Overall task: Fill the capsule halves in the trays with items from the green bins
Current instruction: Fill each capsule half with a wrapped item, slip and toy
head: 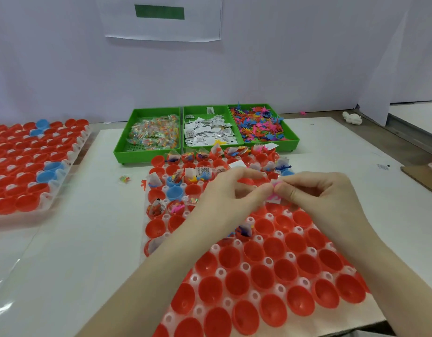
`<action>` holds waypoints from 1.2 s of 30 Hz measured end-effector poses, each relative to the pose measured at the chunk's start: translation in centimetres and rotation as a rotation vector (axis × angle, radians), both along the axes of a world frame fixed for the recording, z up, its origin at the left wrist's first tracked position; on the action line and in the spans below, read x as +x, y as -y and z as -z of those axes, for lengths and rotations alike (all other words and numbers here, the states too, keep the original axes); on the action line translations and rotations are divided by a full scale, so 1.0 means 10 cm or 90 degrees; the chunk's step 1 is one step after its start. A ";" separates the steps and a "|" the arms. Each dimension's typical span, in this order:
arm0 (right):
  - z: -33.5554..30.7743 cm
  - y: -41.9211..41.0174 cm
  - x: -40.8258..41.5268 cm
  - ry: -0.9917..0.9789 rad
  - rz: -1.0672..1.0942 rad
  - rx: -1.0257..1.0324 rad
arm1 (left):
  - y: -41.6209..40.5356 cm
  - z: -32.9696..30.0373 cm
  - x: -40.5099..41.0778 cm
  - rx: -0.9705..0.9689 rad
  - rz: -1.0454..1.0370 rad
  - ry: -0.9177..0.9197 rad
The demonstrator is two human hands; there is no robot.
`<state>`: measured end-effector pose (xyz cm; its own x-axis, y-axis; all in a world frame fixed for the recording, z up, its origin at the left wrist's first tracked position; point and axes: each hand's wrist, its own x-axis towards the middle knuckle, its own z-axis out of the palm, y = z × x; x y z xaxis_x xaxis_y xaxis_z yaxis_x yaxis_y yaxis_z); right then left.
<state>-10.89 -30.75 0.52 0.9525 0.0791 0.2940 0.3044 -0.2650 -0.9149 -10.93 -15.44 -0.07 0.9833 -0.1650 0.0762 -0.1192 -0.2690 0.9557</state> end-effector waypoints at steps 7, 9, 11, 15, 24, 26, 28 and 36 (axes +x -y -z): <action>0.26 0.02 0.07 -0.053 -0.001 -0.196 | -0.18 0.12 -0.02 0.117 -0.131 0.151; 0.31 0.00 0.08 -0.046 -0.002 -0.249 | -0.32 0.07 0.01 0.064 -0.198 0.176; 0.34 0.00 0.10 -0.044 -0.001 -0.278 | -0.48 0.01 0.06 0.026 -0.253 0.201; 0.37 0.01 0.10 -0.010 0.000 -0.342 | -0.86 -0.01 0.23 -0.014 -0.334 0.226; 0.26 0.02 0.21 0.005 -0.162 -0.567 | -1.47 0.20 0.71 0.095 -0.431 0.187; 0.26 0.07 0.22 -0.001 -0.182 -0.573 | -1.54 0.20 0.84 0.151 -0.430 0.179; 0.25 0.11 0.21 -0.004 -0.187 -0.575 | -1.60 0.21 1.00 0.233 -0.423 0.183; -0.02 0.20 0.29 0.008 -0.189 -0.526 | -1.79 0.37 1.75 0.556 -0.263 -0.017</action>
<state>-7.97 -32.74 0.67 0.8557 0.5156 0.0438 0.4751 -0.7495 -0.4609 6.55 2.43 -3.80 0.9760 0.2070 0.0675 0.1636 -0.9016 0.4005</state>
